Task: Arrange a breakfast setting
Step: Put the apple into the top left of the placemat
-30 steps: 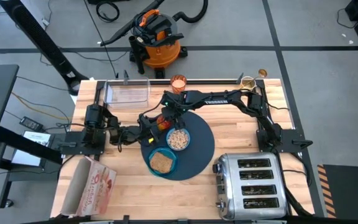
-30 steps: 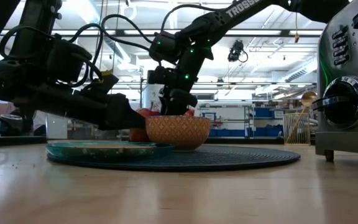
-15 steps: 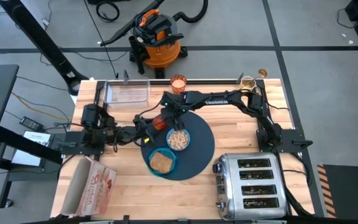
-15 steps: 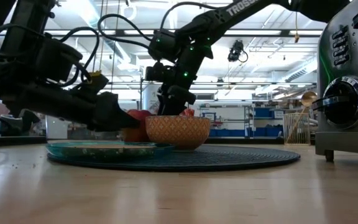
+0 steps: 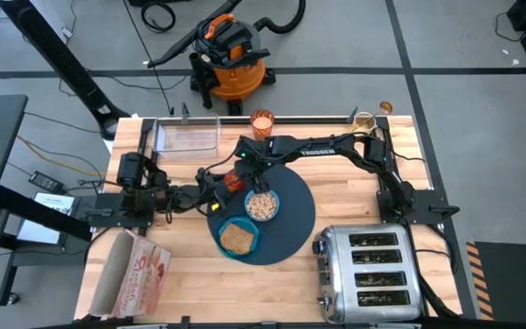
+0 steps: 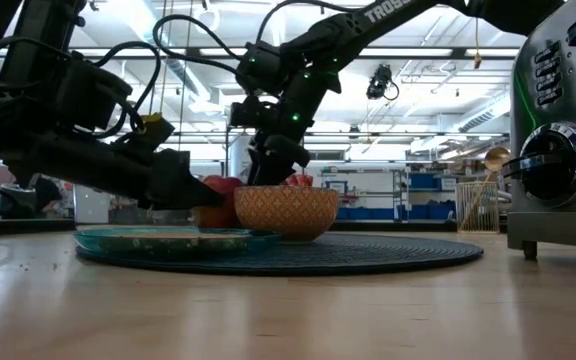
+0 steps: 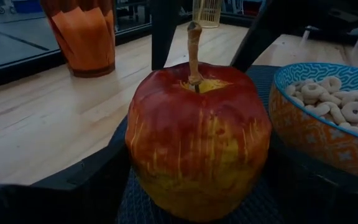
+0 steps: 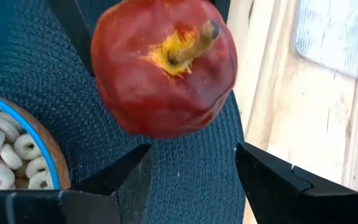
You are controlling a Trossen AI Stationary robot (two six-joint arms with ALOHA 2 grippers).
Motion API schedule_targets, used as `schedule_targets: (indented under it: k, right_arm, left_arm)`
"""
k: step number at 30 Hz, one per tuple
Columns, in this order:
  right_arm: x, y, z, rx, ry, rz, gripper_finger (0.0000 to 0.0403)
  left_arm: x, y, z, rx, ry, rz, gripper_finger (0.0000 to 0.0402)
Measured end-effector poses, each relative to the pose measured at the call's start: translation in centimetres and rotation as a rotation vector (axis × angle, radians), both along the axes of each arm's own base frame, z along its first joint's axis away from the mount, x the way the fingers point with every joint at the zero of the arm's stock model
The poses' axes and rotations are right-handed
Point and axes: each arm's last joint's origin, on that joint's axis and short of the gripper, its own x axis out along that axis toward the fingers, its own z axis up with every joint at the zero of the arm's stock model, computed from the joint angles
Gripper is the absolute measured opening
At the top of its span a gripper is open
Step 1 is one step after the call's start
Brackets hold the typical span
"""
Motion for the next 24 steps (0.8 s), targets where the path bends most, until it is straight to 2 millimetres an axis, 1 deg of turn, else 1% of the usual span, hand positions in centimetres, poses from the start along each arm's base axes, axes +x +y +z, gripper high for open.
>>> schedule_targets:
  k: [3,5,11,13,24]
  right_arm:
    - [0.02,-0.02,0.02,0.003,-0.004,-0.007,0.0236]
    - [0.02,-0.02,0.02,0.004,-0.004,-0.008,0.0236]
    - [0.03,-0.02,0.02,0.004,-0.005,-0.009,0.0236]
    - [0.03,-0.02,0.02,0.004,-0.005,-0.009,0.0236]
    - [-0.02,-0.03,-0.01,0.005,0.001,-0.007,0.0236]
  left_arm:
    - [0.00,0.00,0.00,0.002,0.002,-0.002,0.0327]
    - [0.00,-0.01,0.00,0.008,0.005,-0.004,0.0327]
    - [-0.17,0.02,-0.32,0.015,0.042,0.006,0.0377]
    - [-0.09,-0.03,-0.17,0.019,0.028,0.000,0.0389]
    - [-0.28,-0.58,-0.20,0.022,0.033,-0.031,0.0396]
